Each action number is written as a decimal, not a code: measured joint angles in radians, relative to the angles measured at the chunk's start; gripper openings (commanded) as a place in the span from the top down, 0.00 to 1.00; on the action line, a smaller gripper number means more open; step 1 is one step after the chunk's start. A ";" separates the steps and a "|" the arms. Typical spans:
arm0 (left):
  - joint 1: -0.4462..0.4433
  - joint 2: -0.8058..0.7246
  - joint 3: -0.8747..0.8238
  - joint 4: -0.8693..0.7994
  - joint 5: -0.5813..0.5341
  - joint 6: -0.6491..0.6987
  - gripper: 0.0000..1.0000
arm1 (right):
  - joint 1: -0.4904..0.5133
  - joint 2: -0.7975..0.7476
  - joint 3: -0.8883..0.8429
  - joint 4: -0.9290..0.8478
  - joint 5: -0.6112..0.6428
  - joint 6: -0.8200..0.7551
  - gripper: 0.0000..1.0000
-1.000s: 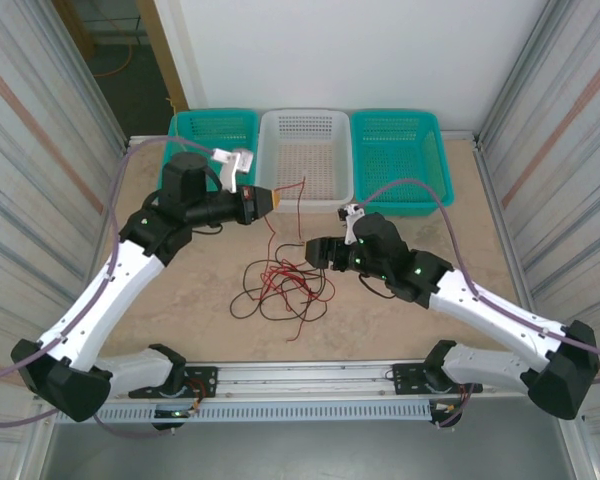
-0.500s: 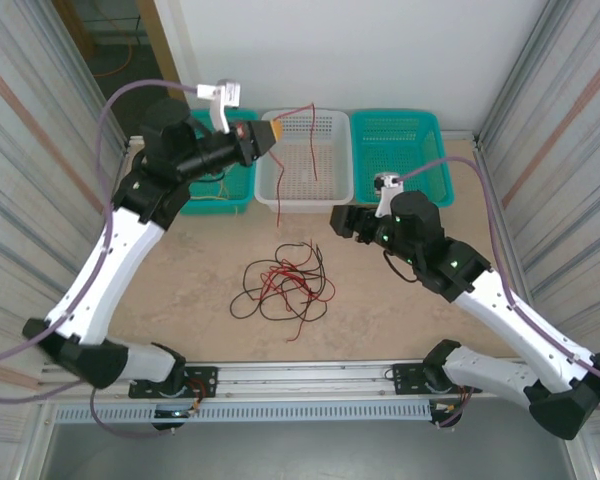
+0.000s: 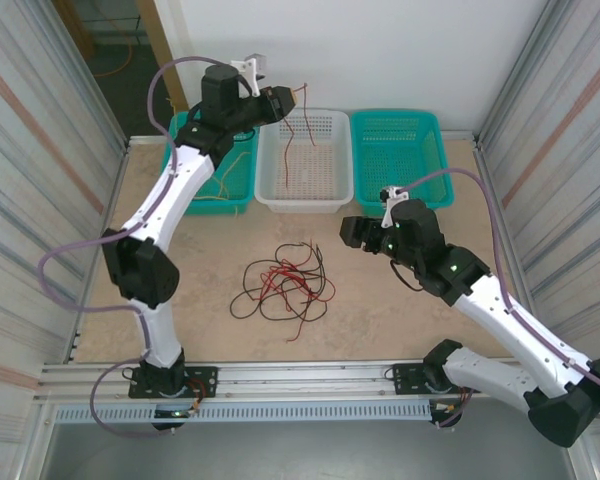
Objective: Untangle the cables
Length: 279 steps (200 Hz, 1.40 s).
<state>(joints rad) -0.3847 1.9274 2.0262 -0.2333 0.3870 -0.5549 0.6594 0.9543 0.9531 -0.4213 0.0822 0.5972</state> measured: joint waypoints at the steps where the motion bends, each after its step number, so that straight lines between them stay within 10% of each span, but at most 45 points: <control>1: 0.001 0.005 0.003 -0.001 0.000 -0.001 0.48 | 0.000 0.000 0.000 0.000 0.000 0.000 0.23; 76: 0.019 0.037 -0.066 -0.014 -0.008 -0.026 0.45 | -0.019 0.055 0.000 -0.010 -0.026 0.000 0.23; 186: 0.026 -0.819 -1.040 -0.172 -0.050 0.091 0.46 | 0.161 0.396 0.040 -0.019 -0.056 0.027 0.34; 279: 0.026 -0.919 -1.394 -0.204 -0.067 -0.044 0.53 | 0.276 0.743 0.288 0.029 -0.080 0.065 0.50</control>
<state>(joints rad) -0.3592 1.0080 0.6319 -0.4374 0.3199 -0.5987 0.9352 1.6978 1.2415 -0.3927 0.0017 0.6621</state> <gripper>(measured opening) 0.481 0.518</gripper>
